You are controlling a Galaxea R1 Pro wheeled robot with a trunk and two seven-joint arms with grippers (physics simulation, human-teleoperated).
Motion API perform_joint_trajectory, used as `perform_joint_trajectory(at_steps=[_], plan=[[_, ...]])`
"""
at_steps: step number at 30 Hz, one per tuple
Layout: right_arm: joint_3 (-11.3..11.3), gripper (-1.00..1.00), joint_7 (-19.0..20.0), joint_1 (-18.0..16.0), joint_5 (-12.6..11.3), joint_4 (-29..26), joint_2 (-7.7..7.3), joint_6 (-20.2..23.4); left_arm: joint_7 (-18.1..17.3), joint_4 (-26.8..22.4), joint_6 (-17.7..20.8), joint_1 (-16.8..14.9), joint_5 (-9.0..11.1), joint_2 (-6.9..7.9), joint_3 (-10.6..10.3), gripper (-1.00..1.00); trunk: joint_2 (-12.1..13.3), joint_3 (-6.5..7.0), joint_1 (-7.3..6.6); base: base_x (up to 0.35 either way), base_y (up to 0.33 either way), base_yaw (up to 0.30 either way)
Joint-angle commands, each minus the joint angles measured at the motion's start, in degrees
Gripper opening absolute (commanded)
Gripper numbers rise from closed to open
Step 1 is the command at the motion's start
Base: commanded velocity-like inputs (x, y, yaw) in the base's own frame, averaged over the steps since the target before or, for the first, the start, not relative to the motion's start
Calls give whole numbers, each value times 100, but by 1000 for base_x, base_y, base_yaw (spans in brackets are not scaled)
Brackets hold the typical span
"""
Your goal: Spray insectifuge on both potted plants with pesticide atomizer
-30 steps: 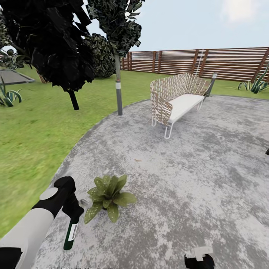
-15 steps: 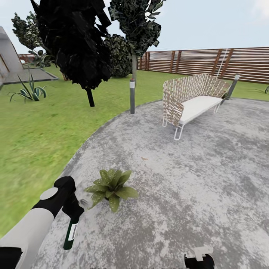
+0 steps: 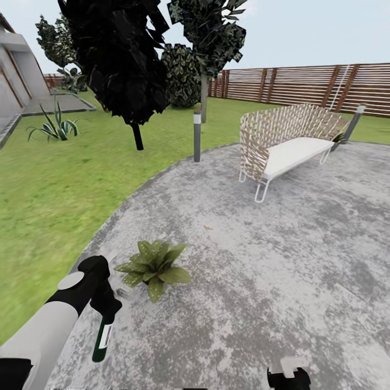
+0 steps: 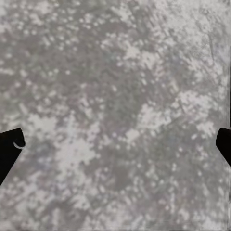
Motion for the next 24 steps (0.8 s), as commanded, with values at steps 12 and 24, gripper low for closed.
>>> perform_joint_trajectory(at_steps=[12, 24], plan=[[-47, 100, -10, -2, 60, 14, -4, -11, -59, -9, 83, -4, -48, 1, -13, -100, -2, -45, 0, 201, -219, 168], [-47, 100, -10, -2, 60, 14, -7, -10, -107, -163, 99, -203, -14, -3, 0, -100, -2, -45, 0, 37, -108, 172]])
